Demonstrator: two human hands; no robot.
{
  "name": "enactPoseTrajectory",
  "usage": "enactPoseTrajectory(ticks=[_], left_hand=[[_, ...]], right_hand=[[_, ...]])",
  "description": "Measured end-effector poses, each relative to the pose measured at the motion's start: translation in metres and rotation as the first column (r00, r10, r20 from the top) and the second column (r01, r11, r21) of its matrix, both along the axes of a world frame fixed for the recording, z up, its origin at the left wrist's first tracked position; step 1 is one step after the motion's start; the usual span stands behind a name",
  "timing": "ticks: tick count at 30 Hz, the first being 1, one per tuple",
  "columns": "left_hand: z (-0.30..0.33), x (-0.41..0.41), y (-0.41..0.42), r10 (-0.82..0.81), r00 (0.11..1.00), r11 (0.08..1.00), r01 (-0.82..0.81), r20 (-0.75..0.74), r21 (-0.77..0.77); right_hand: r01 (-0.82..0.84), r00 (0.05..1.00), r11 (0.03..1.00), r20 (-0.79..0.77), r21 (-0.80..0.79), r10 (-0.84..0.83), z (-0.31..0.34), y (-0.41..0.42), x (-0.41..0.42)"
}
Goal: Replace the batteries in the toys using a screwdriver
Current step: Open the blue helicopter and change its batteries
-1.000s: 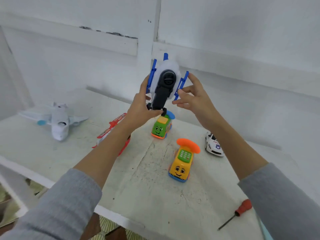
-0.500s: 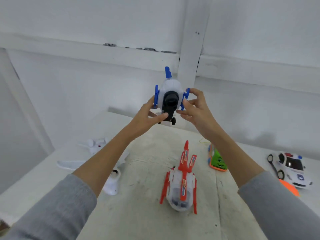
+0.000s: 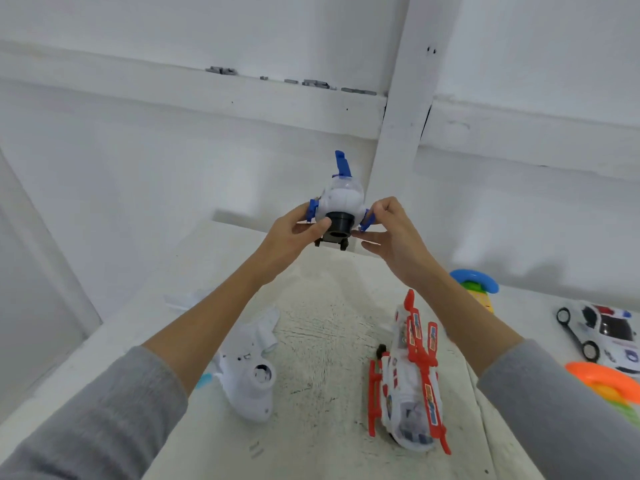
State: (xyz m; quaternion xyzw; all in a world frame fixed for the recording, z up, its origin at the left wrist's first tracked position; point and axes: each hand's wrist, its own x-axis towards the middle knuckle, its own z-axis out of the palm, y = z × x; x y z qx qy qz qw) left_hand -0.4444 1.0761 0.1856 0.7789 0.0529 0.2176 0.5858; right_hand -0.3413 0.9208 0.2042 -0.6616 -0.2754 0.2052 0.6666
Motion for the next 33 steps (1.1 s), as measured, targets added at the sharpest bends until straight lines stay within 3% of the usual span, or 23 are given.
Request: enactPoseTrajectory(ticks=[6, 11, 16, 22, 28, 33], left_hand=[[-0.007, 0.007, 0.017, -0.015, 1.0, 0.998, 0.015, -0.009, -0.056], [-0.01, 0.011, 0.038, -0.117, 0.99, 0.992, 0.113, -0.08, -0.05], [-0.018, 0.021, 0.053, -0.169, 0.971, 0.985, 0.161, -0.169, -0.06], [-0.043, 0.034, 0.07, -0.186, 0.959, 0.981, 0.167, -0.215, -0.102], [-0.066, 0.042, 0.082, -0.256, 0.916, 0.966, 0.235, -0.31, -0.105], [-0.077, 0.047, 0.088, -0.313, 0.869, 0.947, 0.318, -0.384, -0.052]], right_hand=[[-0.114, 0.993, 0.993, -0.03, 0.008, 0.114, -0.001, -0.003, 0.015], [-0.154, 0.983, 0.961, 0.066, -0.229, 0.173, -0.01, -0.003, 0.025], [-0.289, 0.93, 0.867, 0.094, -0.407, 0.354, -0.017, 0.009, 0.036], [-0.197, 0.954, 0.864, 0.111, -0.464, 0.277, -0.038, 0.031, 0.048], [-0.25, 0.919, 0.772, 0.109, -0.584, 0.379, -0.056, 0.041, 0.053], [-0.233, 0.937, 0.723, 0.049, -0.651, 0.346, -0.074, 0.043, 0.054]])
